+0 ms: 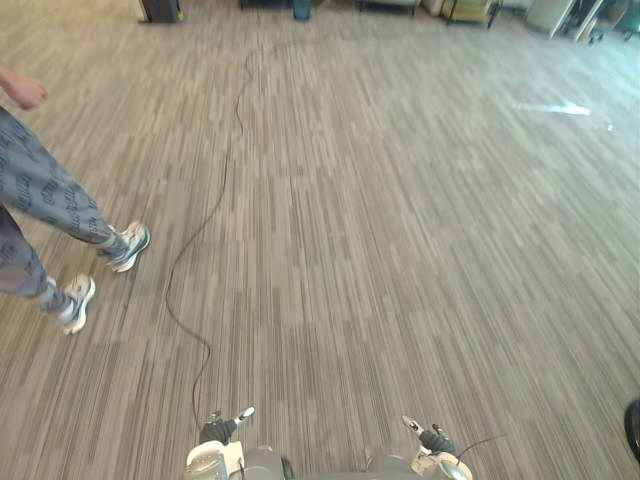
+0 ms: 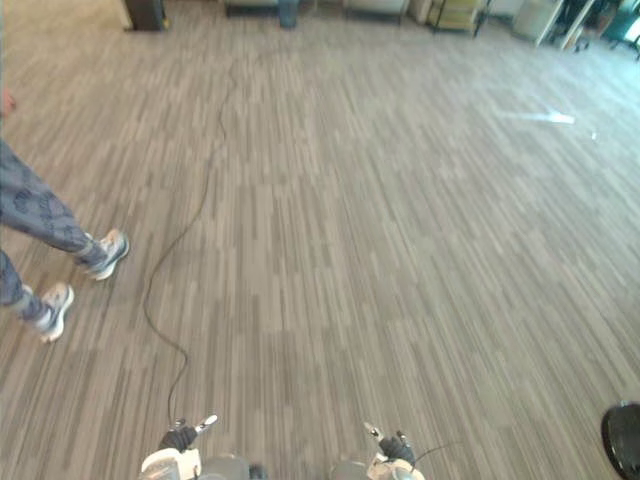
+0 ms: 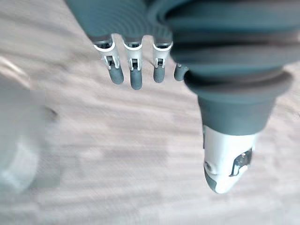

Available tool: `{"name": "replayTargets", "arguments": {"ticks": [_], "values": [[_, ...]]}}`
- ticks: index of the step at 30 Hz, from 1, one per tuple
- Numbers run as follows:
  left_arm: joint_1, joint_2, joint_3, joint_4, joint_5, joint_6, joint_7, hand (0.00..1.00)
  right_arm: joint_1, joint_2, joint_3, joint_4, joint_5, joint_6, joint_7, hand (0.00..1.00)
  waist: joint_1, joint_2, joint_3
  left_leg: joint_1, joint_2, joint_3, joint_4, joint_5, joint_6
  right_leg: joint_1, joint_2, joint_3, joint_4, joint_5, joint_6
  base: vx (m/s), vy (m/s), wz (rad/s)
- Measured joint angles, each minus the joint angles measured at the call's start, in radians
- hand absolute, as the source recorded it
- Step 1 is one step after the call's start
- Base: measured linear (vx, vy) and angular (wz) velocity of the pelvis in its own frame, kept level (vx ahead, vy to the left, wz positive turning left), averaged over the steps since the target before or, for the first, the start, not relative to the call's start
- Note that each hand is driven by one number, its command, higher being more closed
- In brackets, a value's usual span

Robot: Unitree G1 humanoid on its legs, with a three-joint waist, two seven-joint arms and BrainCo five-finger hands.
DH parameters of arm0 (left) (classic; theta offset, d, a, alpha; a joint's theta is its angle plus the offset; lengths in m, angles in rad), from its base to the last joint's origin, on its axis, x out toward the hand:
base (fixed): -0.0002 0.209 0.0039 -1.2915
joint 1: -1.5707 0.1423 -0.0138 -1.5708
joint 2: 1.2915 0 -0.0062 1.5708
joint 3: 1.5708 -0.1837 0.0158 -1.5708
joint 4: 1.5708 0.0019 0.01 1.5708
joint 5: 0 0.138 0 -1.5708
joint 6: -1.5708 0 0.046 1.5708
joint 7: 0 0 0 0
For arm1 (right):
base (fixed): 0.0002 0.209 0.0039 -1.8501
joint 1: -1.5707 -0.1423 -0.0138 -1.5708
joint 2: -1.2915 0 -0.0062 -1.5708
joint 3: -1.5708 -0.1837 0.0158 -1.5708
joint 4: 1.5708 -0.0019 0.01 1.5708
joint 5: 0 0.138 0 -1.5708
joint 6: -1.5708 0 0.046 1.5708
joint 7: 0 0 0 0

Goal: Pick up cushions and gather them together orderly.

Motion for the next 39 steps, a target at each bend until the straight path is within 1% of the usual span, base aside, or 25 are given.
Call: {"name": "replayTargets", "arguments": {"ticks": [4, 5, 6, 7, 8, 9, 10, 11, 12, 15, 17, 20, 21, 23, 24, 25, 26, 29, 31, 32, 33, 34, 35, 37, 39], "values": [[-0.015, -0.052, -0.01, 0.014, -0.003, 0.001, -0.001, 0.0, -0.001, -0.024, -0.022, -0.009, 0.0, 0.002, 0.002, 0.0, -0.025, 0.032, 0.021, 0.156, 0.03, -0.004, -0.076, 0.0, -0.002, -0.073, -0.001, -0.14, -0.438, 0.012, -0.105, 0.61, -0.106, 0.45], [-0.009, -0.06, -0.015, 0.013, -0.006, 0.001, -0.001, 0.0, 0.003, -0.027, -0.028, -0.009, 0.001, 0.005, 0.002, 0.0, -0.026, 0.035, 0.023, 0.193, 0.035, -0.012, -0.085, 0.0, -0.002, -0.072, 0.001, -0.149, -0.579, 0.059, -0.132, 0.57, -0.174, 0.41], [0.001, -0.06, -0.021, 0.012, -0.011, 0.0, -0.001, 0.0, 0.005, -0.031, -0.026, -0.008, 0.001, 0.009, 0.003, 0.0, -0.027, 0.036, 0.022, 0.237, 0.033, -0.024, -0.098, -0.001, -0.002, -0.068, 0.009, -0.139, -0.664, 0.177, -0.159, 1.03, -0.299, 0.31], [0.004, -0.061, -0.022, 0.031, -0.017, 0.0, -0.007, 0.0, -0.014, -0.049, -0.02, 0.004, -0.013, 0.012, 0.006, 0.0, -0.03, 0.077, 0.018, 0.262, 0.074, -0.034, -0.087, 0.027, -0.047, -0.072, 0.039, -0.154, -0.584, 0.157, -0.21, 0.9, -0.274, 0.1], [0.0, -0.058, -0.008, 0.033, -0.018, 0.0, -0.007, 0.0, -0.031, -0.052, -0.016, 0.01, -0.032, 0.012, 0.007, 0.0, -0.029, 0.085, 0.023, 0.256, 0.089, -0.045, -0.064, 0.054, -0.087, -0.077, 0.045, -0.156, -0.555, 0.126, -0.221, 0.89, -0.303, -0.06], [-0.006, -0.058, 0.008, 0.032, -0.017, 0.0, -0.001, 0.0, -0.049, -0.065, -0.019, 0.014, -0.041, 0.019, 0.017, 0.0, -0.027, 0.106, 0.033, 0.206, 0.127, -0.099, 0.079, 0.136, -0.095, -0.061, 0.067, -0.166, -0.506, 0.045, -0.242, 0.57, -0.24, -0.03], [-0.005, -0.059, 0.01, 0.032, -0.017, 0.0, -0.001, 0.0, -0.051, -0.067, -0.02, 0.014, -0.041, 0.021, 0.017, 0.0, -0.027, 0.111, 0.033, 0.187, 0.137, -0.111, 0.125, 0.154, -0.088, -0.049, 0.075, -0.166, -0.51, 0.035, -0.246, 0.57, -0.244, -0.07], [-0.002, -0.06, 0.016, 0.032, -0.017, 0.001, 0.0, 0.0, -0.051, -0.069, -0.02, 0.014, -0.038, 0.022, 0.017, 0.0, -0.029, 0.128, 0.043, 0.113, 0.171, -0.168, 0.313, 0.251, -0.065, 0.007, 0.101, -0.17, -0.543, 0.007, -0.254, 0.81, -0.258, -0.22], [-0.001, -0.061, 0.037, 0.027, -0.017, 0.002, -0.004, 0.0, -0.051, -0.068, -0.019, 0.016, -0.037, 0.021, 0.014, 0.0, -0.027, 0.139, 0.056, -0.048, 0.229, -0.23, 0.685, 0.327, -0.069, 0.142, 0.157, -0.159, -0.643, -0.006, -0.263, 0.67, -0.196, -0.27], [0.005, -0.059, 0.072, -0.018, -0.018, -0.001, 0.0, 0.0, -0.048, -0.056, 0.025, 0.031, -0.035, 0.026, 0.004, 0.0, -0.006, 0.108, 0.068, -0.217, 0.264, -0.179, 0.944, 0.247, -0.079, 0.377, 0.198, -0.095, -0.805, -0.017, -0.277, 0.61, -0.136, -0.49], [0.006, -0.056, 0.073, -0.046, -0.023, -0.012, 0.0, 0.0, -0.05, -0.039, 0.043, 0.035, -0.035, 0.03, 0.001, 0.0, 0.012, 0.089, 0.062, -0.335, 0.262, -0.135, 0.932, 0.191, -0.077, 0.463, 0.198, -0.041, -0.881, -0.022, -0.274, 0.54, -0.026, -0.78], [0.013, -0.059, 0.073, -0.088, -0.057, -0.027, -0.001, 0.0, -0.058, -0.022, 0.045, 0.035, -0.035, 0.036, -0.002, 0.0, 0.043, 0.092, 0.061, -0.495, 0.227, -0.063, 0.654, 0.106, -0.065, 0.613, 0.181, 0.062, -0.987, -0.037, -0.254, 0.55, 0.089, -0.9], [0.022, -0.057, 0.071, -0.098, -0.066, -0.042, -0.002, 0.0, -0.057, -0.018, 0.045, 0.036, -0.035, 0.039, -0.004, 0.0, 0.049, 0.085, 0.062, -0.524, 0.183, -0.047, 0.425, 0.122, -0.08, 0.674, 0.148, 0.103, -1.024, -0.063, -0.236, 0.74, 0.228, -0.81], [0.036, -0.052, 0.074, -0.108, -0.092, -0.047, -0.004, 0.0, -0.058, -0.011, 0.043, 0.037, -0.035, 0.038, -0.005, 0.0, 0.051, 0.084, 0.061, -0.554, 0.144, -0.044, 0.214, 0.179, -0.095, 0.726, 0.118, 0.15, -1.044, -0.099, -0.216, 0.72, 0.312, -0.92], [0.051, -0.043, 0.08, -0.106, -0.107, -0.047, -0.003, 0.0, -0.06, -0.007, 0.043, 0.059, -0.035, 0.038, -0.007, 0.0, 0.065, 0.069, 0.052, -0.562, 0.124, -0.057, 0.174, 0.296, -0.078, 0.756, 0.092, 0.206, -1.047, -0.123, -0.213, 0.71, 0.355, -1.13], [0.058, -0.032, 0.083, -0.102, -0.112, -0.046, -0.002, 0.0, -0.06, -0.001, 0.043, 0.069, -0.035, 0.039, -0.006, 0.0, 0.07, 0.059, 0.043, -0.554, 0.108, -0.062, 0.174, 0.346, -0.06, 0.757, 0.078, 0.228, -1.037, -0.123, -0.212, 0.74, 0.376, -1.01], [0.06, -0.004, 0.085, -0.086, -0.12, -0.042, -0.003, 0.0, -0.06, 0.0, 0.047, 0.093, -0.036, 0.04, -0.003, 0.0, 0.073, 0.019, 0.022, -0.549, 0.084, -0.042, 0.195, 0.298, -0.027, 0.728, 0.033, 0.258, -0.978, -0.113, -0.193, 0.77, 0.397, -0.46], [0.064, 0.018, 0.091, -0.076, -0.121, -0.041, -0.003, 0.0, -0.022, 0.008, -0.009, 0.098, -0.036, 0.04, -0.006, 0.0, 0.079, -0.039, 0.014, -0.485, 0.041, -0.003, 0.288, 0.151, 0.001, 0.64, -0.004, 0.301, -0.671, -0.026, -0.069, 0.77, 0.377, -0.25], [0.059, 0.034, 0.083, -0.053, -0.12, -0.039, -0.002, 0.0, -0.024, 0.0, -0.006, 0.098, -0.037, 0.029, -0.003, 0.0, 0.076, -0.047, 0.027, -0.361, 0.019, 0.026, 0.279, 0.068, -0.007, 0.497, -0.009, 0.288, -0.28, 0.133, 0.134, 0.67, 0.274, -0.49], [0.054, 0.039, 0.068, -0.029, -0.113, -0.032, 0.001, 0.0, -0.022, -0.001, 0.001, 0.095, -0.036, 0.024, 0.0, 0.0, 0.059, -0.038, 0.034, -0.289, 0.016, 0.025, 0.265, 0.045, -0.011, 0.425, -0.011, 0.242, -0.11, 0.133, 0.136, 0.59, 0.178, -0.48], [0.051, 0.038, 0.053, -0.016, -0.105, -0.025, 0.002, 0.0, -0.021, -0.009, 0.003, 0.067, -0.038, 0.016, 0.002, 0.0, 0.041, -0.022, 0.039, -0.192, 0.016, 0.035, 0.216, 0.033, -0.012, 0.33, -0.019, 0.178, 0.014, 0.092, 0.088, 0.66, 0.182, -0.6], [0.049, 0.028, 0.036, -0.007, -0.098, -0.02, 0.002, 0.0, -0.013, -0.011, 0.002, 0.043, -0.039, 0.013, 0.006, 0.0, 0.036, 0.009, 0.032, -0.093, 0.023, 0.057, 0.118, 0.026, -0.019, 0.214, -0.017, 0.102, 0.039, 0.033, 0.02, 0.5, 0.146, -0.56], [0.048, 0.024, 0.033, -0.007, -0.097, -0.02, 0.002, 0.0, -0.011, -0.01, 0.002, 0.036, -0.039, 0.011, 0.006, 0.0, 0.033, 0.013, 0.03, -0.067, 0.024, 0.06, 0.094, 0.019, -0.028, 0.186, -0.017, 0.082, 0.03, 0.023, 0.014, 0.54, 0.144, -0.46], [0.024, 0.015, 0.005, 0.012, -0.095, -0.019, 0.001, 0.0, -0.006, -0.001, -0.018, 0.013, -0.038, 0.005, 0.009, 0.0, 0.01, 0.006, 0.035, 0.068, 0.036, 0.074, 0.006, -0.006, -0.074, 0.04, -0.026, -0.066, -0.174, -0.019, -0.035, 0.54, 0.066, -0.11], [0.02, 0.006, -0.028, 0.027, -0.087, -0.016, 0.0, 0.0, -0.008, -0.006, -0.028, 0.014, -0.038, 0.006, 0.01, 0.0, -0.014, 0.008, 0.035, 0.15, 0.04, 0.097, -0.051, -0.021, -0.098, -0.008, -0.041, -0.182, -0.421, 0.011, -0.083, 0.48, -0.048, 0.03]]}}
